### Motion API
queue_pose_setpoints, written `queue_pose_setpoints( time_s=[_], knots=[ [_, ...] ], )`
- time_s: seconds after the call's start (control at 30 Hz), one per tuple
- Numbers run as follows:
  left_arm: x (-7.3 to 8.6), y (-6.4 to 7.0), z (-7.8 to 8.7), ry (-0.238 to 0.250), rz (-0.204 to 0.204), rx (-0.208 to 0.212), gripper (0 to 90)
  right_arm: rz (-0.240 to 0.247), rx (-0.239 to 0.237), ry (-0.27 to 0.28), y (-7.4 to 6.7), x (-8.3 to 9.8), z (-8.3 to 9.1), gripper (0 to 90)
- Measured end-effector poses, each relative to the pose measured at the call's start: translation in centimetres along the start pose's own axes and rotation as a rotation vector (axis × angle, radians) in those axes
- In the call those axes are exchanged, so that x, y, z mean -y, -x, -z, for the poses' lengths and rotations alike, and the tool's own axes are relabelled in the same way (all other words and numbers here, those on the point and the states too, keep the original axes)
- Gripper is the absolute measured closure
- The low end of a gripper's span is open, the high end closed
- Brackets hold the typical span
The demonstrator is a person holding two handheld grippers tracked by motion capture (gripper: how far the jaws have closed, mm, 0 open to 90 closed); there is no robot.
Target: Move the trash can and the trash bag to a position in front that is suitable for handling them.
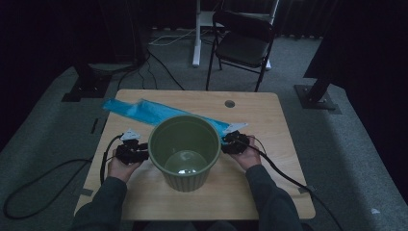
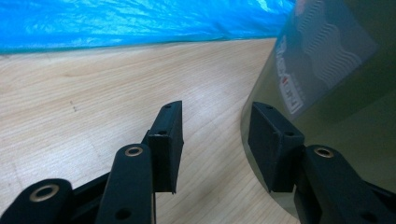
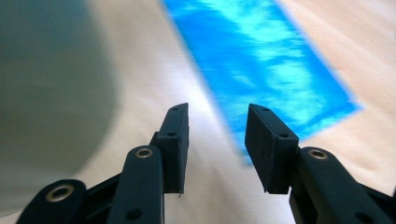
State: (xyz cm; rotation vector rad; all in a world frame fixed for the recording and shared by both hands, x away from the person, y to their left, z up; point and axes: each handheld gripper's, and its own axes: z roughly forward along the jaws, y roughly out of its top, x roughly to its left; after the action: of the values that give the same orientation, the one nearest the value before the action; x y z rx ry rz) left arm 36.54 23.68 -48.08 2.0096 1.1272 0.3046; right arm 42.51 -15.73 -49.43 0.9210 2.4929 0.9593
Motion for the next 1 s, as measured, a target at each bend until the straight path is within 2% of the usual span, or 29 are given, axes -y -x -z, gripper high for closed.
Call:
queue_pose_setpoints(
  time_s=[0.03, 0.1, 0.2, 0.27, 0.3, 0.5, 0.53, 0.6, 0.63, 0.67, 0.7, 0.73, 0.9, 0.93, 1.0],
  knots=[
    [0.0, -0.1, 0.0, -0.003, 0.003, 0.001, 54.8, 0.000, 0.000, 0.000, 0.0, 0.0, 0.0, 59.2],
    [0.1, -0.3, -0.1, -0.009, 0.015, 0.007, 54.3, -0.012, 0.032, -0.022, 1.0, -0.3, -0.7, 56.8],
    [0.1, -0.3, -0.2, -0.016, 0.009, 0.006, 53.0, -0.030, 0.042, -0.051, 2.2, -0.8, -1.9, 52.4],
    [0.1, -0.2, -0.4, -0.024, 0.005, 0.010, 52.7, -0.032, 0.039, -0.060, 2.3, -1.0, -2.3, 49.9],
    [0.1, -0.1, -0.4, -0.029, 0.002, 0.010, 52.0, -0.020, 0.028, -0.095, 2.4, -1.4, -3.6, 46.0],
    [0.1, 0.3, -0.7, -0.048, -0.023, 0.009, 51.3, -0.053, 0.023, -0.158, 2.9, -1.4, -5.5, 45.9],
    [0.1, 0.3, -0.7, -0.049, -0.025, 0.007, 51.3, -0.082, 0.006, -0.155, 3.2, -1.4, -5.7, 51.0],
    [0.1, 0.3, -0.7, -0.047, -0.025, 0.011, 51.2, -0.095, 0.004, -0.155, 3.3, -1.4, -5.7, 54.5],
    [0.1, 0.3, -0.7, -0.048, -0.025, 0.010, 51.3, -0.105, 0.010, -0.161, 3.3, -1.4, -5.7, 60.8],
    [0.1, 0.4, -0.7, -0.048, -0.028, 0.012, 51.3, -0.106, 0.014, -0.175, 3.5, -1.4, -5.5, 74.6],
    [0.0, 0.5, -0.7, -0.050, -0.035, 0.012, 51.3, -0.106, 0.014, -0.175, 3.5, -1.4, -5.5, 74.6],
    [0.0, 0.6, -0.7, -0.051, -0.039, 0.007, 51.2, -0.103, 0.016, -0.193, 3.6, -1.3, -5.1, 83.4],
    [0.0, 0.7, -0.4, -0.038, -0.031, 0.010, 51.4, -0.089, 0.004, -0.226, 3.5, -0.2, -3.9, 88.6],
    [-0.1, 0.8, -0.4, -0.037, -0.032, 0.012, 51.4, -0.080, -0.005, -0.237, 3.2, 0.8, -2.8, 88.7],
    [-0.1, 0.9, -0.4, -0.039, -0.029, 0.014, 51.4, -0.075, -0.009, -0.238, 3.1, 1.4, -2.2, 88.7]
  ],
)
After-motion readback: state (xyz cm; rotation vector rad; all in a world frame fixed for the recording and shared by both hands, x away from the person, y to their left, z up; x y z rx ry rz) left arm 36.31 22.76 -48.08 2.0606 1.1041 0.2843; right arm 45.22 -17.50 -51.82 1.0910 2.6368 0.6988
